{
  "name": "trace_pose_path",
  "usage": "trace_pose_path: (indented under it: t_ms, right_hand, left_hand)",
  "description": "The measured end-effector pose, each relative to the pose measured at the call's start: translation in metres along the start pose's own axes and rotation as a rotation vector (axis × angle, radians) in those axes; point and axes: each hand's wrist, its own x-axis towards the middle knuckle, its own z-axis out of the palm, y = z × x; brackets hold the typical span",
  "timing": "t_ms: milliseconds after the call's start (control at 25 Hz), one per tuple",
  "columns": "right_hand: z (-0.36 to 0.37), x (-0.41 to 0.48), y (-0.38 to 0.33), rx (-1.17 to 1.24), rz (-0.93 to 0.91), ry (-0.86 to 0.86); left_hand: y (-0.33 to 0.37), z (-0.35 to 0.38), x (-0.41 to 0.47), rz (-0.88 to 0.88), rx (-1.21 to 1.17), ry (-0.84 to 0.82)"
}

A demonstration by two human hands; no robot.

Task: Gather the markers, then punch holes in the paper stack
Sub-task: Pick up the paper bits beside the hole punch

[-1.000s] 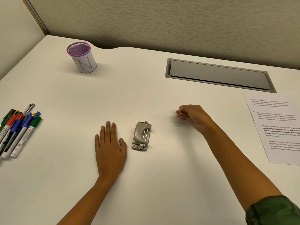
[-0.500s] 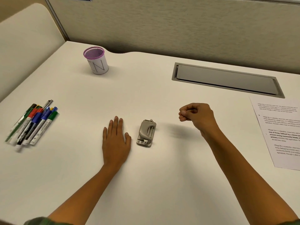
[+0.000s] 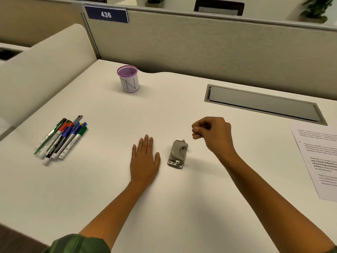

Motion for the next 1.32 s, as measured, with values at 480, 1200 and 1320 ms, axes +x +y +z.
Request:
trace_pose_path:
  t_ms: [480, 1200, 1320]
  right_hand:
    - [0.143, 0.085, -0.073, 0.138, -0.067, 0.019]
    - [0.272, 0.296, -0.155, -0.57, -0.46, -0.077]
    - [0.28, 0.309, -0.157, -0.603, -0.478, -0.071]
  left_hand:
    - [-0.154, -0.041, 0.105, 0.071, -0.068, -0.044]
    - [-0.177, -0.031, 0.156, 0.154, -0.052, -0.021]
    - [-0.176, -0.03, 0.156, 0.157, -0.04, -0.028]
